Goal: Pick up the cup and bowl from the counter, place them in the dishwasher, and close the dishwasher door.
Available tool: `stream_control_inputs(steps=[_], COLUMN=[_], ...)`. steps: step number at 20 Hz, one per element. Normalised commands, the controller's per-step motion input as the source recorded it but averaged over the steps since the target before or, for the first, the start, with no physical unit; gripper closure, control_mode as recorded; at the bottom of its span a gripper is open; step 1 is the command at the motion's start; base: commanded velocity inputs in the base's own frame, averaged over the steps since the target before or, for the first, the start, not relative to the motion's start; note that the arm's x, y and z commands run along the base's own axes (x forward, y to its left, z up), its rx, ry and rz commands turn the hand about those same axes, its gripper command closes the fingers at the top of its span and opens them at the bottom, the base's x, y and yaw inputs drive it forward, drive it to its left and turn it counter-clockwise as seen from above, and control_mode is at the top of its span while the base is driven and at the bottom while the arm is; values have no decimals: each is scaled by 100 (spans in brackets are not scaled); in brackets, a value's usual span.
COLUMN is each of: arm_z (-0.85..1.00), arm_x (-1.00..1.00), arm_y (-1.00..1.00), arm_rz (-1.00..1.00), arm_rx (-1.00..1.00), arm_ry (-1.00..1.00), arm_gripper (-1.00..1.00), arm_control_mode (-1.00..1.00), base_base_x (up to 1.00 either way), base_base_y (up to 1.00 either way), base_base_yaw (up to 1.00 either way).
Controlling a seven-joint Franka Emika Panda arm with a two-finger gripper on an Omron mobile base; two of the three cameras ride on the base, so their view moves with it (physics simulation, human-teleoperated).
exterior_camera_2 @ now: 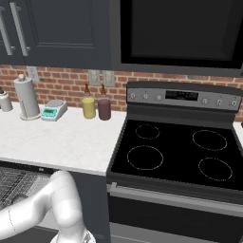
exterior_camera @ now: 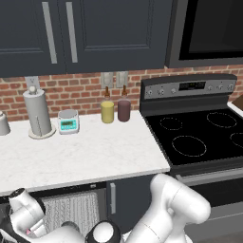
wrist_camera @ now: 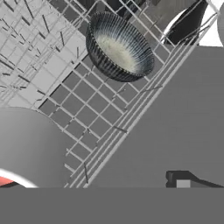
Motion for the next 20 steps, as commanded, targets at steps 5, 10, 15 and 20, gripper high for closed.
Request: stream_control_inputs(steps=[5,10,15,20], arm_z=[49,4,0,0], arm_x=[-21,-22,-4,21], arm_y=[0,-14,-31,-41], arm_rz=[11,24,20,15], arm_rx=[0,0,0,0], arm_ry=[-16,-1,0,5], arm_gripper=[-100,-100,-100,-100], arm_control_mode=[-100,-100,-100,-100], base_base_x=[0,0,0,0], base_base_y=[0,0,0,0], base_base_yaw=[0,0,0,0])
